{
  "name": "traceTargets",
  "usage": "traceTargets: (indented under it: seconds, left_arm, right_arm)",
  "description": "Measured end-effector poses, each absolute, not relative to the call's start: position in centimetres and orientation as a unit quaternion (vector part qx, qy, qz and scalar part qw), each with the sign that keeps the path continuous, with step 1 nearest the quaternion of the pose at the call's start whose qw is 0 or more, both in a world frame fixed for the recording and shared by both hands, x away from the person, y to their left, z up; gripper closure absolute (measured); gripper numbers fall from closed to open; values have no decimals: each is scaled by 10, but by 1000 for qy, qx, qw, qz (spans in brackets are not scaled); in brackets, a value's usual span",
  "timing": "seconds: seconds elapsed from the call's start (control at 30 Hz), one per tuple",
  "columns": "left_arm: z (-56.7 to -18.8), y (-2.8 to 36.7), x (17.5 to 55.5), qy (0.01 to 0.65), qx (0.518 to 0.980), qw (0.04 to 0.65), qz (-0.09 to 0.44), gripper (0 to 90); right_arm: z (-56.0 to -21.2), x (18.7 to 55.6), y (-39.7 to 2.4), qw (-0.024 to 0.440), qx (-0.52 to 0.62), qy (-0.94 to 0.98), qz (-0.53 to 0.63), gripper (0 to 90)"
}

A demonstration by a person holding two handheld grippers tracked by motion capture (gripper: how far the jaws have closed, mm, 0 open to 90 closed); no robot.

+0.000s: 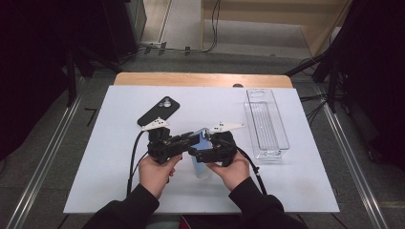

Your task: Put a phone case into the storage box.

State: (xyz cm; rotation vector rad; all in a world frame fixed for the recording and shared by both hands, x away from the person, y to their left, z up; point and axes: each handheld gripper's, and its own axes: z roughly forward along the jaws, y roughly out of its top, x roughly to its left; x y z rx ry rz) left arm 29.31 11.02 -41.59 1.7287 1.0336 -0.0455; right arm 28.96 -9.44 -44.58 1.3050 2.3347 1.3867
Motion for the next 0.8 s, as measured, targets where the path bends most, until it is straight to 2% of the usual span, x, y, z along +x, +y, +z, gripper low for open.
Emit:
traceTargets:
  seconds: [0.2, 0.27, 0.33, 0.43, 0.67, 0.8]
  left_arm:
    - [-412, 117, 293, 433, 728, 531, -21, 533]
    - [-412, 121, 294, 428, 732, 529, -38, 459]
    - [-414, 123, 296, 413, 743, 523, -67, 435]
    - [-414, 125, 297, 408, 746, 522, -70, 427]
    - [-421, 133, 304, 366, 768, 509, -132, 358]
    - [-424, 133, 304, 351, 788, 490, -125, 357]
  right_arm:
    - [-446, 291, -101, 70, 434, 772, 458, 149]
    - [-446, 292, -106, 71, 432, 772, 460, 149]
    - [-446, 293, -108, 72, 429, 774, 460, 149]
    - [-447, 294, -111, 74, 427, 777, 457, 149]
    - [-448, 297, -121, 69, 418, 783, 456, 149]
    - [-448, 298, -126, 63, 418, 782, 459, 149]
